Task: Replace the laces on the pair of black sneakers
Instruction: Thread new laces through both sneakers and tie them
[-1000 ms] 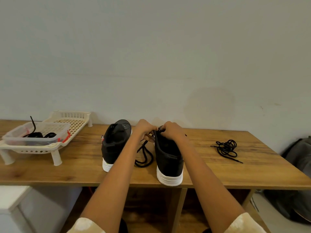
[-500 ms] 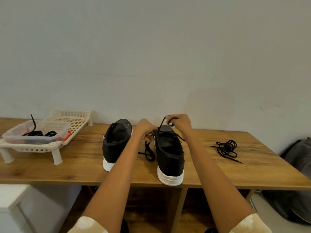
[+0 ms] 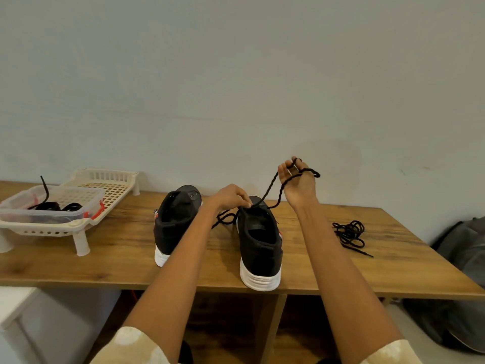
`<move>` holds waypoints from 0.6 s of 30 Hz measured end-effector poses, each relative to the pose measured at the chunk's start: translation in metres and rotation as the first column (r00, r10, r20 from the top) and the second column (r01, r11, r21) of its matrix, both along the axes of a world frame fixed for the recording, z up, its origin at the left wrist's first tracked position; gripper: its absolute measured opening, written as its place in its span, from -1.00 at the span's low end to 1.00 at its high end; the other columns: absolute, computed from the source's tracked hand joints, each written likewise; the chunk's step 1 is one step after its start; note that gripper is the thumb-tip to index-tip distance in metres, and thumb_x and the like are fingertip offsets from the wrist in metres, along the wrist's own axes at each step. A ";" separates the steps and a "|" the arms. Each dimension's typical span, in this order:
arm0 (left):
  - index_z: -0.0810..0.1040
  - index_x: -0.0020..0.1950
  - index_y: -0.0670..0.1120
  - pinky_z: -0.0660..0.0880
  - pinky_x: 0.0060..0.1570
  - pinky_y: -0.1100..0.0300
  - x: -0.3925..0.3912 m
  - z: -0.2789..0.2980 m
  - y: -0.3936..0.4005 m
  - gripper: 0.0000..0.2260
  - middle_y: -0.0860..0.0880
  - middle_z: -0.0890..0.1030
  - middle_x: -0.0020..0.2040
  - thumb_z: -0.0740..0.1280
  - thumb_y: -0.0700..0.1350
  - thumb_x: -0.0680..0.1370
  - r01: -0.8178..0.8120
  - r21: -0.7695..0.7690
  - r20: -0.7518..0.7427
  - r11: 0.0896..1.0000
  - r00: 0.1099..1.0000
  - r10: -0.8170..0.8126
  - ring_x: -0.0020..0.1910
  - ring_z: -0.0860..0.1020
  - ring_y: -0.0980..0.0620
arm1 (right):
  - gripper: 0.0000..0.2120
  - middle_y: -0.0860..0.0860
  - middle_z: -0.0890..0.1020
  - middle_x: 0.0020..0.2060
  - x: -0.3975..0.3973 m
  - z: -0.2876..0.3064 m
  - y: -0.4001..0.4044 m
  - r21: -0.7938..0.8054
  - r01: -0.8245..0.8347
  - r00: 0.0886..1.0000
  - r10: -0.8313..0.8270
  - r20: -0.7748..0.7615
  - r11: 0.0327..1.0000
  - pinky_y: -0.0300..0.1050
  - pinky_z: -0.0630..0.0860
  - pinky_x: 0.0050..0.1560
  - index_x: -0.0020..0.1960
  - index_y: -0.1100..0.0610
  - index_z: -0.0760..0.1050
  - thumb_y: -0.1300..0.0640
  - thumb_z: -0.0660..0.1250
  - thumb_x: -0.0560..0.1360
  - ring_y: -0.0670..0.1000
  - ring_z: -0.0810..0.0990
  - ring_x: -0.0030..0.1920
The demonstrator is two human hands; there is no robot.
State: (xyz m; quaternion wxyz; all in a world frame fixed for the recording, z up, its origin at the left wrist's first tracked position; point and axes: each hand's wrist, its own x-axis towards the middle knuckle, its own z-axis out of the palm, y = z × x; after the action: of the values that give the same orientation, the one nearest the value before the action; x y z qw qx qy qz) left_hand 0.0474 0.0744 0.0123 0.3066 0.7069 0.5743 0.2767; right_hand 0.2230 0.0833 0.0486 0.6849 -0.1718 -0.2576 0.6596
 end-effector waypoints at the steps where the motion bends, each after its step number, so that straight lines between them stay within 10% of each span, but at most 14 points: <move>1: 0.63 -0.04 -0.16 0.43 0.18 0.08 0.000 0.001 0.001 -0.92 -0.13 0.62 0.10 0.34 -0.21 0.54 0.008 0.025 -0.034 1.000 0.999 -0.007 0.05 0.53 -0.01 | -0.85 0.04 0.52 -0.39 -0.001 -0.004 0.001 -0.004 0.005 0.992 -0.005 0.126 1.000 -0.18 0.58 -0.27 -0.12 0.19 0.43 0.25 0.14 0.60 -0.01 0.52 -0.39; 3: 0.61 0.02 -0.16 0.41 0.22 0.02 0.000 0.001 0.003 -0.88 -0.10 0.60 0.12 0.30 -0.18 0.57 0.001 0.083 -0.050 0.997 0.999 0.003 0.13 0.52 -0.05 | -0.91 0.08 0.50 -0.34 -0.003 -0.014 0.005 0.034 0.028 0.850 -0.041 0.525 0.999 -0.15 0.54 -0.30 -0.03 0.23 0.44 0.32 0.16 0.57 0.02 0.48 -0.37; 5: 0.58 0.03 -0.12 0.39 0.23 0.00 0.002 0.003 0.003 -0.87 -0.09 0.58 0.11 0.25 -0.14 0.59 -0.068 0.146 0.031 0.987 0.997 0.064 0.15 0.50 -0.07 | -0.86 0.12 0.52 -0.26 -0.004 -0.026 0.008 0.143 -0.067 0.478 -0.094 0.873 0.987 -0.12 0.49 -0.23 0.07 0.27 0.48 0.36 0.21 0.54 0.04 0.49 -0.30; 8: 0.52 -0.09 0.01 0.39 0.22 -0.04 0.009 0.011 0.003 -0.89 0.03 0.56 -0.03 0.24 -0.10 0.60 -0.173 0.253 0.207 0.952 0.971 0.121 0.08 0.50 -0.03 | -0.86 0.12 0.63 -0.14 -0.014 -0.037 0.006 0.147 -0.301 0.055 -0.137 0.989 0.942 -0.27 0.49 -0.12 0.07 0.15 0.56 0.23 0.34 0.51 -0.05 0.57 -0.19; 13: 0.54 0.06 -0.17 0.36 0.01 0.20 0.018 0.015 -0.005 -0.87 -0.03 0.52 -0.05 0.23 -0.16 0.61 -0.197 0.234 0.367 0.952 0.925 0.101 -0.01 0.46 0.03 | -0.87 0.05 0.65 -0.19 -0.025 -0.045 0.003 0.217 -0.144 0.156 -0.194 0.968 0.965 -0.34 0.47 -0.21 -0.03 0.20 0.63 0.18 0.32 0.55 -0.14 0.60 -0.22; 16: 0.45 0.20 -0.20 0.42 -0.01 0.18 0.015 0.004 -0.004 -0.80 -0.10 0.52 0.08 0.25 -0.21 0.59 -0.094 0.089 0.180 0.992 0.981 0.077 0.05 0.49 -0.03 | -0.89 0.03 0.59 -0.27 -0.026 -0.051 0.003 0.229 -0.116 0.044 -0.225 0.973 0.966 -0.26 0.44 -0.26 -0.09 0.18 0.58 0.25 0.28 0.53 -0.03 0.56 -0.23; 18: 0.39 0.27 -0.21 0.45 -0.02 0.17 0.012 0.001 -0.003 -0.74 -0.18 0.50 0.19 0.22 -0.26 0.58 -0.070 -0.001 0.105 0.998 0.992 0.070 0.09 0.49 -0.07 | -0.89 0.06 0.60 -0.25 -0.030 -0.053 0.002 0.226 -0.075 0.145 -0.214 0.966 0.971 -0.19 0.47 -0.20 -0.05 0.19 0.56 0.26 0.26 0.54 0.02 0.57 -0.20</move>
State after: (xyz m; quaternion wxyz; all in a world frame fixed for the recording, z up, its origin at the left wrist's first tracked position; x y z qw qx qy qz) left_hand 0.0599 0.0718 0.0133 0.3254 0.6712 0.5815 0.3247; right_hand 0.1933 0.0855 -0.0043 0.3943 -0.4947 -0.7046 0.3215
